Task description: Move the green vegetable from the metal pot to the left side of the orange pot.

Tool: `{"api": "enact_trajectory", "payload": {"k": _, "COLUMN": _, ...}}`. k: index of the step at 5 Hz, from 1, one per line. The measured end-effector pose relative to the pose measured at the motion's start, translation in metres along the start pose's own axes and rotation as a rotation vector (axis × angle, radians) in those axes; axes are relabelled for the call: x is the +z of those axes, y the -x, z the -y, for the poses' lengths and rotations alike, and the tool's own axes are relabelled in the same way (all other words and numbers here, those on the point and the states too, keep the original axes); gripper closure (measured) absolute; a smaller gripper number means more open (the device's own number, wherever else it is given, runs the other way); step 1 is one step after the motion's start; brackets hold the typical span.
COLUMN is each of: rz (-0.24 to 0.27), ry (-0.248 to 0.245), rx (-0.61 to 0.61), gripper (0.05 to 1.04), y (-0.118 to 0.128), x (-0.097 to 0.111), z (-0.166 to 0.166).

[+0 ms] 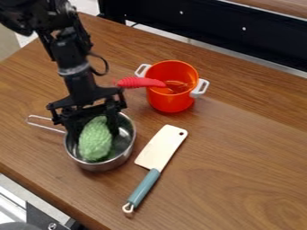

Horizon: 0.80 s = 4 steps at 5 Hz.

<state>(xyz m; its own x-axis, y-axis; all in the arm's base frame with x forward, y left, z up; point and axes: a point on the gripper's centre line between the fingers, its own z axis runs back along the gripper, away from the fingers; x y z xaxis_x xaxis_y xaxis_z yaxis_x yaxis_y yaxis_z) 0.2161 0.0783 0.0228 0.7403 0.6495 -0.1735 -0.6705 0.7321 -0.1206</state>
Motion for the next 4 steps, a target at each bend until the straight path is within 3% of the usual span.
{"api": "enact_trajectory", "payload": {"k": 2, "rz": -0.045, "ry": 0.047, "rx": -0.002, "gripper": 0.316, "y": -0.006, "x": 0.027, "z": -0.002}}
{"api": "enact_trajectory", "payload": {"k": 4, "rz": 0.003, "ry": 0.097, "rx": -0.068, "gripper": 0.316, "y": -0.026, "x": 0.063, "z": -0.019}}
